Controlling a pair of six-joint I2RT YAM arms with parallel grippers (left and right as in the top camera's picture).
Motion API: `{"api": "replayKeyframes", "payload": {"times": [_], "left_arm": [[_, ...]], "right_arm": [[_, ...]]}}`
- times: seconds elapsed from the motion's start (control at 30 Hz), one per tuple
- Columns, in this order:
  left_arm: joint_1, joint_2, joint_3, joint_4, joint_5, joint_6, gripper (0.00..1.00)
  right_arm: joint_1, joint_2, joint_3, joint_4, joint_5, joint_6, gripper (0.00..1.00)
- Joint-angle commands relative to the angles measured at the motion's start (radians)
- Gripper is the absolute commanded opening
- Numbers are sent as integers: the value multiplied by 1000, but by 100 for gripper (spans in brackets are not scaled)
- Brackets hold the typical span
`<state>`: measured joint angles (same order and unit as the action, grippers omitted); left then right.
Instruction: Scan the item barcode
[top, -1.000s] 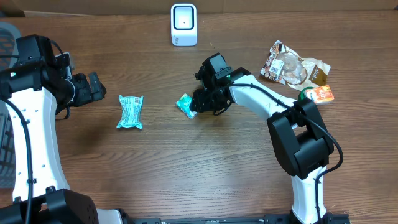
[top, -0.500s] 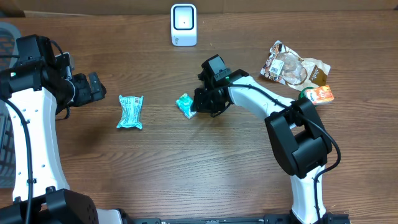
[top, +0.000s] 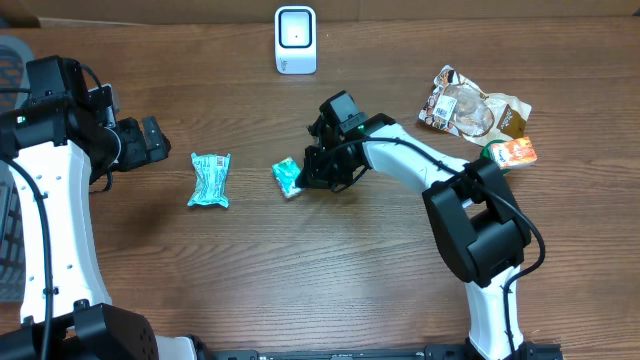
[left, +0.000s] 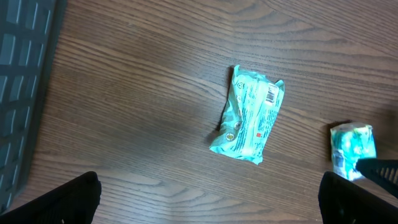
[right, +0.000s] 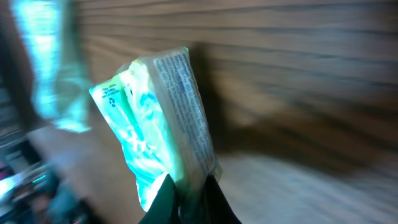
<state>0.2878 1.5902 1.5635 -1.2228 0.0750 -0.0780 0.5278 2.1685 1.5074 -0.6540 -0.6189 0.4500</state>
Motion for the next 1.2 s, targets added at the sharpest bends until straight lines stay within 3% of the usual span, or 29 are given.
{"api": "replayKeyframes", "payload": {"times": [0.0, 0.13, 0.27, 0.53, 0.9, 1.03, 1.17], "left_arm": [[-7, -8, 4, 1, 3, 3, 99], [-7, -8, 4, 1, 3, 3, 99], [-7, -8, 4, 1, 3, 3, 100], [-7, -8, 4, 1, 3, 3, 100], [-7, -8, 4, 1, 3, 3, 99], [-7, -8, 4, 1, 3, 3, 99], [-7, -8, 4, 1, 3, 3, 100]], "right_arm": [[-67, -55, 44, 45, -326, -1, 4], [-131, -80, 44, 186, -625, 52, 4], [-180, -80, 44, 336, -747, 277, 4], [-243, -80, 44, 739, -883, 867, 4], [-241, -80, 44, 1536, -933, 1603, 4], [-241, -80, 44, 1694, -933, 1712, 4], [-241, -80, 44, 1697, -935, 1706, 4]]}}
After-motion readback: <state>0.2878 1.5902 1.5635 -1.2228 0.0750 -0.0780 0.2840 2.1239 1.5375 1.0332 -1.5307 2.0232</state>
